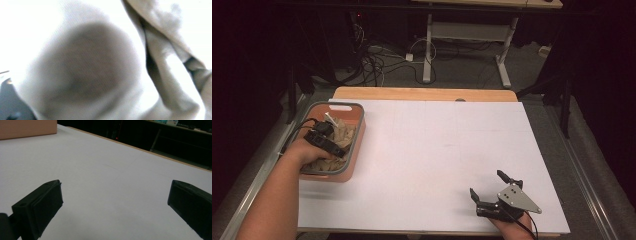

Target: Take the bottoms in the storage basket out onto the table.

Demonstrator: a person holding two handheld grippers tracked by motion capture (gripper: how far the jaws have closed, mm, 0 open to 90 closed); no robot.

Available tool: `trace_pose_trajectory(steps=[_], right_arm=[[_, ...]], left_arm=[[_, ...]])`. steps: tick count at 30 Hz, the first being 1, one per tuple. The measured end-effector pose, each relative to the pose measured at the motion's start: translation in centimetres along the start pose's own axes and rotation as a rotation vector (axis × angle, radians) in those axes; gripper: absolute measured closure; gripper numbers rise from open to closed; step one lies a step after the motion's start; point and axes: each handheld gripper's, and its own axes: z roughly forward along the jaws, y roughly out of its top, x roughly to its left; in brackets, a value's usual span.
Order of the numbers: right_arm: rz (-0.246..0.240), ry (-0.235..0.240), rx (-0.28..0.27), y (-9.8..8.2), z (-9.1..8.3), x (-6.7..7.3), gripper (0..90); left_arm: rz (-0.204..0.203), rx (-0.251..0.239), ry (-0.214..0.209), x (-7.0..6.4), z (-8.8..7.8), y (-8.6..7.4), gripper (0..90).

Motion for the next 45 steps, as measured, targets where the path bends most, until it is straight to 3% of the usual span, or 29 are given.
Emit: trace_pose_trajectory(steps=[9, 18, 24, 30, 38, 45], right_arm=[[0.001, 0.001, 0.006, 0.0, 0.2, 0.1, 0.6], [0.006, -0.009, -0.003, 0.0, -0.1, -0.2, 0.8], [0.011, -0.008, -0.004, 0.0, -0.1, -0.4, 0.8], [0.009, -0.003, -0.007, 0.0, -0.2, -0.3, 0.8], [0.01, -0.005, -0.011, 0.0, -0.3, -0.4, 0.9], [0.01, -0.005, -0.013, 0.1, -0.4, -0.4, 0.8]], left_arm=[[0.036, -0.091, 0.001, -0.3, -0.2, -0.4, 40.6], [0.069, -0.107, -0.012, -0.1, -0.7, -0.4, 54.6], [0.069, -0.081, 0.004, -0.3, -1.0, 0.0, 55.1], [0.028, -0.047, 0.013, -0.6, -1.4, 0.6, 55.1], [0.03, 0.02, 0.028, -1.0, -2.2, 1.2, 55.9], [0.042, 0.048, 0.037, -1.3, -2.7, 1.5, 55.9]])
